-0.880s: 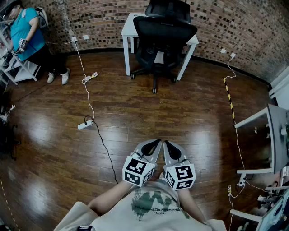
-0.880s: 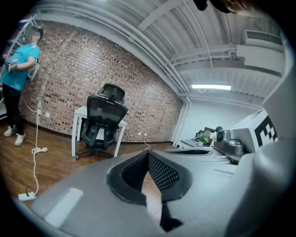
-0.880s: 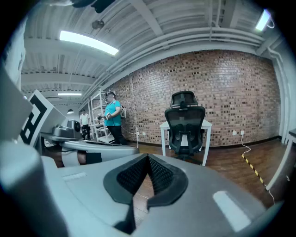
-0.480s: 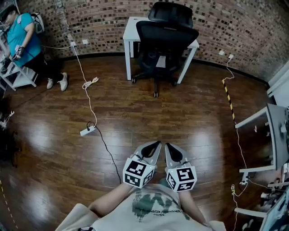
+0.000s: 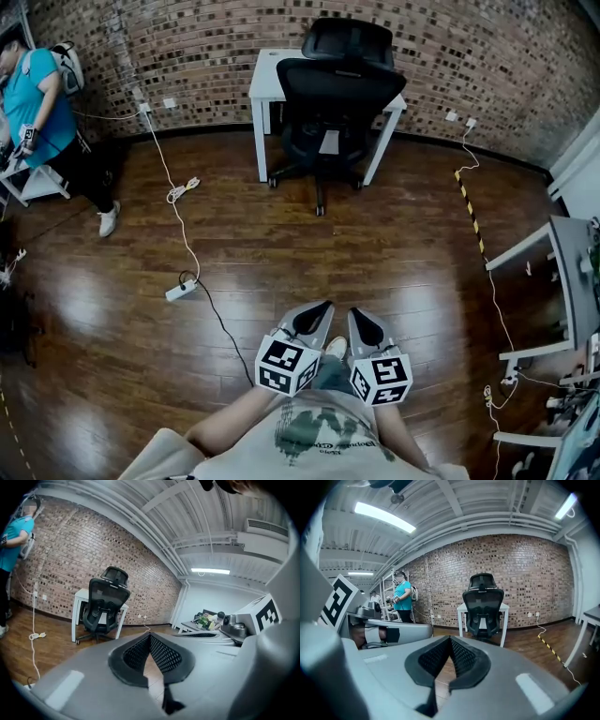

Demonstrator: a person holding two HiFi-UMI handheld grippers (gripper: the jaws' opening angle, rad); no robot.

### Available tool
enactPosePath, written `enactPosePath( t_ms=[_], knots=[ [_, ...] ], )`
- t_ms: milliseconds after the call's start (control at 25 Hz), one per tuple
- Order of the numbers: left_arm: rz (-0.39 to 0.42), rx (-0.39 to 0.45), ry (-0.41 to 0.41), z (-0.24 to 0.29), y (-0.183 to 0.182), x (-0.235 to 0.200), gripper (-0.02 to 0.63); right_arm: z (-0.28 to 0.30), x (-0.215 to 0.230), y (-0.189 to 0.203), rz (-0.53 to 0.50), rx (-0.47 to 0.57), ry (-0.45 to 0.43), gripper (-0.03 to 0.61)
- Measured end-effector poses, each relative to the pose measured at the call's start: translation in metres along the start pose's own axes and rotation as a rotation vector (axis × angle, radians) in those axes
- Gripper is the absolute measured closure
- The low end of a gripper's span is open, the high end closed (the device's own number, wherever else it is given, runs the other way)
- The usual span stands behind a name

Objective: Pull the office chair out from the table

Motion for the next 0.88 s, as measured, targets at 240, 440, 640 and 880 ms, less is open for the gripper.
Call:
enactPosePath(
  t_ms=[240, 440, 640, 880],
  knots=[
    [0.019, -0.01, -0.031, 0.033, -0.011, -0.019, 0.6, 0.038, 0.031, -0.009, 0.014, 0.018, -0.031, 0.578],
    [0.038, 0.001, -0.071, 0.081, -0.041, -0.041, 0.6, 0.082, 0.067, -0.033, 0.005, 0.048, -0.07, 0.578],
    [0.059, 0.02, -0.096, 0.131, -0.08, -0.056, 0.6, 0.119, 0.107, -0.067, -0.005, 0.079, -0.104, 0.578],
    [0.085, 0.058, -0.112, 0.187, -0.119, -0.065, 0.6, 0.15, 0.157, -0.099, -0.04, 0.112, -0.158, 0.578]
  ],
)
Point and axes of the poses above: the fingertips, and each gripper's own axes: z forward along the fingers, x to its right, y out of its underside, the point moved 9 cm from there along -z, backward along the fingers, and after that the axes turned 1 degree about -x, right-handed, at the moved point
